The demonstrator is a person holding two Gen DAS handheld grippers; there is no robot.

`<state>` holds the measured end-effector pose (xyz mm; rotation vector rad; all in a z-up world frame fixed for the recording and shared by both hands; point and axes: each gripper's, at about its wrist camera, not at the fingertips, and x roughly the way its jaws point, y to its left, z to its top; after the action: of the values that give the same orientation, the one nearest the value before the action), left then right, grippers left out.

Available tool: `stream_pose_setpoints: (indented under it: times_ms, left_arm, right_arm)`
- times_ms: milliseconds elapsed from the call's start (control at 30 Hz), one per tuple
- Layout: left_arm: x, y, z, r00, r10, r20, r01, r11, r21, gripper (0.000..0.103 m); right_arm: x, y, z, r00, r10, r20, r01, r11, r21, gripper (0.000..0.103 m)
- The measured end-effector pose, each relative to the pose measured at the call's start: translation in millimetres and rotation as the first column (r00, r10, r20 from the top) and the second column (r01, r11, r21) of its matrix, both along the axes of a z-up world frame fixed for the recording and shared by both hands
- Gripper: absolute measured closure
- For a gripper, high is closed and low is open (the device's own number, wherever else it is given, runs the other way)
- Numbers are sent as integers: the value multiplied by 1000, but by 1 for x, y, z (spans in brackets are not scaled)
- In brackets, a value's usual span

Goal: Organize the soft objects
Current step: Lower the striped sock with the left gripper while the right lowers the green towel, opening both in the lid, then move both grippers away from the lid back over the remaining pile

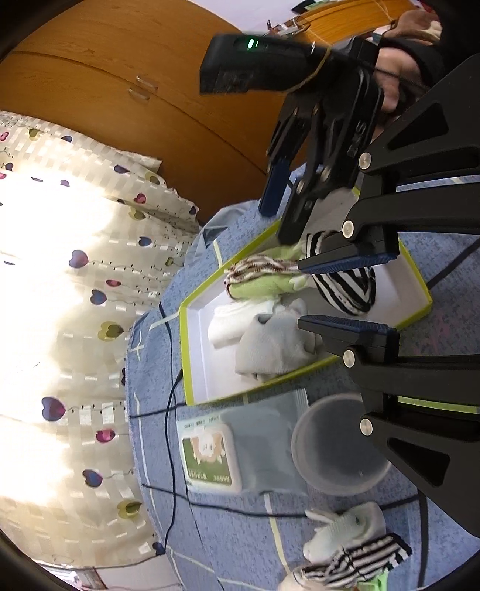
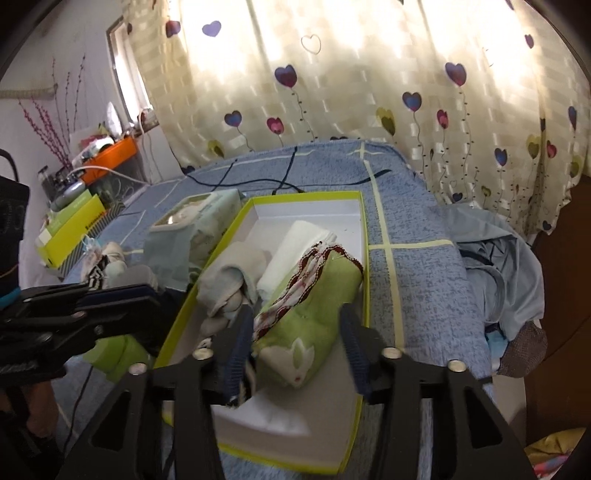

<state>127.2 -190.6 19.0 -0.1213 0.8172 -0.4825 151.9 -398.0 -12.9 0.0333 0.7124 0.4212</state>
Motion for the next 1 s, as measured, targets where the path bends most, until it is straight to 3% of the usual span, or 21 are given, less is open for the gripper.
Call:
stream_pose_setpoints:
  times_ms: [500, 1000]
  left_arm:
    - [-31, 36, 14, 996, 72, 47, -72, 997, -8, 79]
    - [-55, 76, 14, 989, 135, 59, -135, 991, -17, 79]
  right_arm:
    - [-51, 24, 26, 998, 12, 63, -12, 1000, 8, 38]
    - [-70, 71, 39, 991, 99, 86, -97, 995, -26, 37]
